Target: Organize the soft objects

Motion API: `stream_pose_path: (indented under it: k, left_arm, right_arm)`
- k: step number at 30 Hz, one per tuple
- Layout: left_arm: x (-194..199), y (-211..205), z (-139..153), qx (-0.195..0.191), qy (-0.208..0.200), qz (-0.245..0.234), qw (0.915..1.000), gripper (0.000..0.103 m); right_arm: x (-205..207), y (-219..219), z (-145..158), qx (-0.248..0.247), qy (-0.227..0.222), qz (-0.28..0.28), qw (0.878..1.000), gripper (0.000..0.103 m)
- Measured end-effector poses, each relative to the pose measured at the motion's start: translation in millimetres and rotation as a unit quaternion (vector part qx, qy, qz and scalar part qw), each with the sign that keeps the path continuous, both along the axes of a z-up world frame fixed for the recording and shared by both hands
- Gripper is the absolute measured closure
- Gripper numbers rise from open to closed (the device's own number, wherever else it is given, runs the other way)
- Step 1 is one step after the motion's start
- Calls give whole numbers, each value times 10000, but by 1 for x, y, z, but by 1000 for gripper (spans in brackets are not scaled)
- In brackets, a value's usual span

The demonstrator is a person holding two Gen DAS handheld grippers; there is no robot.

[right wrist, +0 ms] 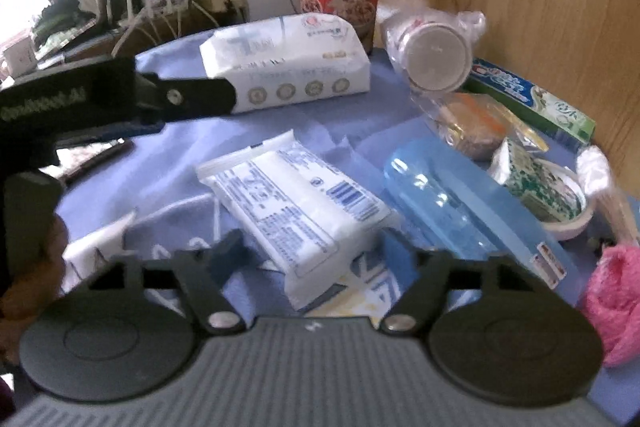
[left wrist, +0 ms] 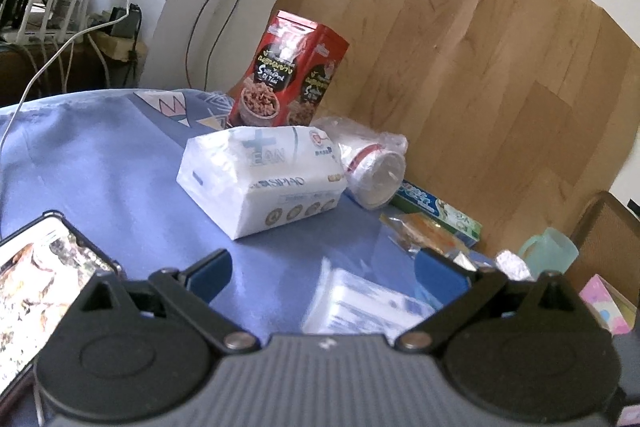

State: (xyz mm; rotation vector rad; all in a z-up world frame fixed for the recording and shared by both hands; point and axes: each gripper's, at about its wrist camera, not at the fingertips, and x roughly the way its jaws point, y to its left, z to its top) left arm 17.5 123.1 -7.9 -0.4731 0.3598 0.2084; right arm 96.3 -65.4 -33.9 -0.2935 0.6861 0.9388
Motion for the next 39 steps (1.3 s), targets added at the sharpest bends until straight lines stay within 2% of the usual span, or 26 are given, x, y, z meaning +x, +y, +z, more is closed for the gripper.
stream_pose_path:
  k: [1, 7, 15, 21, 24, 27, 29, 30, 31, 34, 36, 39]
  left_arm:
    - [0, 0, 0, 0, -1, -4, 10000, 2]
    - [-1, 2, 0, -58, -23, 5, 10000, 2]
    - [1, 0, 0, -22, 16, -100, 9999, 1]
    - [7, -6, 0, 116, 122, -355, 9992, 1]
    - [6, -7, 0, 153, 111, -336, 9993, 1]
    - [3, -2, 0, 19, 52, -212, 9998, 0]
    - [-2, 4, -1, -150, -47, -49, 9999, 0]
    - [-5, 7, -1, -217, -98, 25, 9997, 0]
    - [-8, 11, -1, -298, -169, 134, 9993, 0]
    - [-15, 16, -1, -401, -318, 344, 9981, 0]
    - [-18, 16, 0, -385, -397, 441, 9975, 0]
    - [-15, 13, 2, -269, -380, 367, 9982, 0]
  right_arm:
    - [-2, 1, 1, -13, -13, 25, 10000, 63]
    - [-14, 8, 2, -113, -164, 169, 9997, 97]
    - [-20, -1, 3, -152, -333, -105, 9993, 101]
    - [-32, -24, 5, -212, -433, -367, 9982, 101]
    - [-36, -36, 5, -219, -395, -475, 9978, 101]
    - [-32, -41, 9, -18, -258, -538, 9982, 93]
    - [-27, -36, 13, 58, -206, -375, 9991, 75]
    - [-26, -31, 16, 88, -255, -261, 9993, 54]
    - [-23, -25, 19, 99, -340, -95, 9993, 39]
    - [-14, 0, 22, -109, -726, 429, 9964, 22]
    - [-4, 17, 19, -303, -782, 820, 9931, 17]
    - [12, 37, 12, -492, -612, 1237, 9892, 12]
